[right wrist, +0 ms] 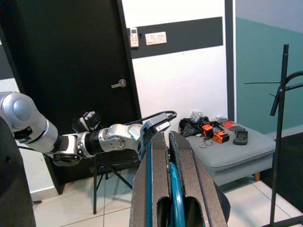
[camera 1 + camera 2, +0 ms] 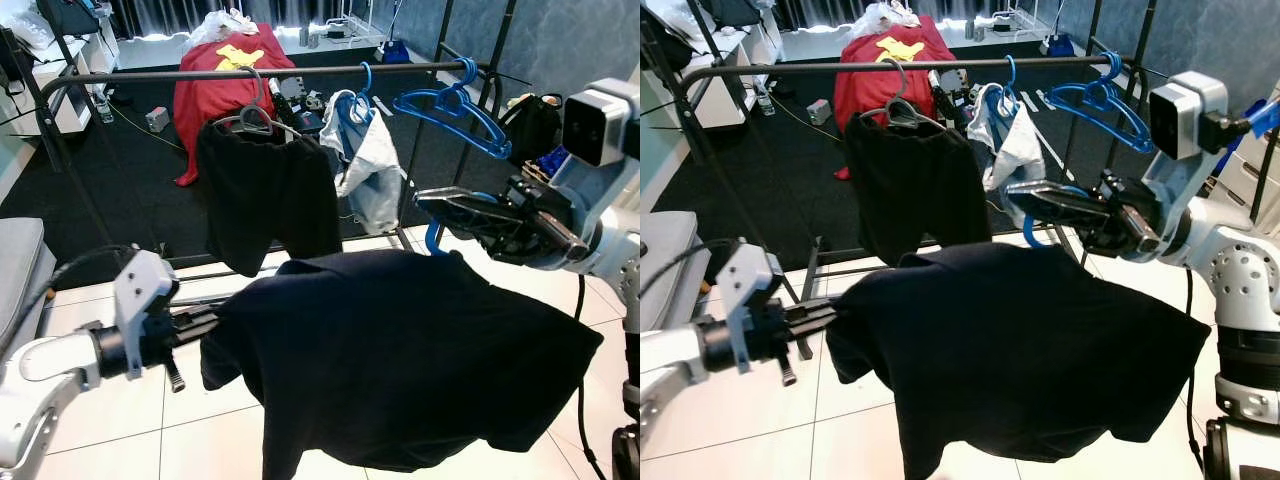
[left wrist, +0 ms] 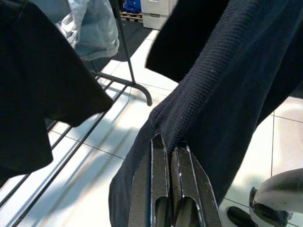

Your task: Hang hanger

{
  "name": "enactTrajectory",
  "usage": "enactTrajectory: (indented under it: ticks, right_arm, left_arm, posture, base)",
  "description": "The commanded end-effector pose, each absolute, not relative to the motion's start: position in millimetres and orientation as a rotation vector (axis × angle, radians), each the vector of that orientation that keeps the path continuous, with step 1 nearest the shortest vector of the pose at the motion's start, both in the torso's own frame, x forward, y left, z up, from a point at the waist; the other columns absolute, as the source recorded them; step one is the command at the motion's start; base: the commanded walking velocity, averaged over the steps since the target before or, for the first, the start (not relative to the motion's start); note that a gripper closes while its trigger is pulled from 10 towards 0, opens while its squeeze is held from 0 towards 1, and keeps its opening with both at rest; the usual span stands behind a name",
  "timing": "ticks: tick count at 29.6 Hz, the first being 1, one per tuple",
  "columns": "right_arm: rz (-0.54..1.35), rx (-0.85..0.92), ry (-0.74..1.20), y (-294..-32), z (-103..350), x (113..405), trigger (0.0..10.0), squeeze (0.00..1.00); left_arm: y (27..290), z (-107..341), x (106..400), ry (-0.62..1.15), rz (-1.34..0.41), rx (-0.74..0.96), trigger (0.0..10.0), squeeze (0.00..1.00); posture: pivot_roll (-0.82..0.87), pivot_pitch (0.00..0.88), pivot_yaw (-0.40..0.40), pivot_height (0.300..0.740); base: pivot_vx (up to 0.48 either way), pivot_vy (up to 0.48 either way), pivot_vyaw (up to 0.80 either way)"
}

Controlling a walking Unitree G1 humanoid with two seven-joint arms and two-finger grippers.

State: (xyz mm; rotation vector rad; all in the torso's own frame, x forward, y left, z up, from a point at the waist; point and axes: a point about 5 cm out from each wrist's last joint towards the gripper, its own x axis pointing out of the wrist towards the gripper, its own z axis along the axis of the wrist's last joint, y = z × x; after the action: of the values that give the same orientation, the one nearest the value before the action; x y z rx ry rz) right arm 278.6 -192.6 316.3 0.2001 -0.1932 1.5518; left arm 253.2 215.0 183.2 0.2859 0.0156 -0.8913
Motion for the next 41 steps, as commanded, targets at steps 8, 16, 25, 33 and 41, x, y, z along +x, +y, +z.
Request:
enactTrajectory:
  ticks: [8,16,25,33,41]
  right_arm:
    - [1.449,0.14,-0.228,-204.8,323.2,282.0,0.0,0.0]
    - [1.307,0.078,-0.097,-208.8,301.2,294.8,0.0,0.0]
    - [1.265,0.02,0.041,-203.3,266.4,299.1,0.0,0.0]
    - [1.268,0.108,-0.189,-214.0,305.3,294.2,0.0,0.0]
    - [1.224,0.112,-0.237,-220.3,312.9,295.2,0.0,0.0]
  left_arm:
    - [227.5,188.4,259.5,-0.017,-0.793,0.31,0.0,0.0]
    - [246.5,216.3,274.6,-0.163,-0.575,0.309,0.0,0.0]
    - [278.3,245.8,284.9,-0.294,-0.281,0.26,0.0,0.0]
    - [320.3,195.2,289.0,-0.038,0.046,0.304,0.0,0.0]
    - [351.4,168.1,278.0,0.06,0.321,0.222,0.0,0.0]
  posture:
    - [-0.1,0.038,0.025,0.74]
    - [-0.1,0.044,0.025,0.74]
    - [-0.09,0.05,0.022,0.74]
    - [-0.1,0.056,0.033,0.74]
    - [-0.1,0.057,0.033,0.74]
  base:
    - [0.0,0.0,0.0]
    - [0.0,0.0,0.0]
    - [0.0,0.0,0.0]
    - [0.0,0.0,0.0]
    - [0.0,0.0,0.0]
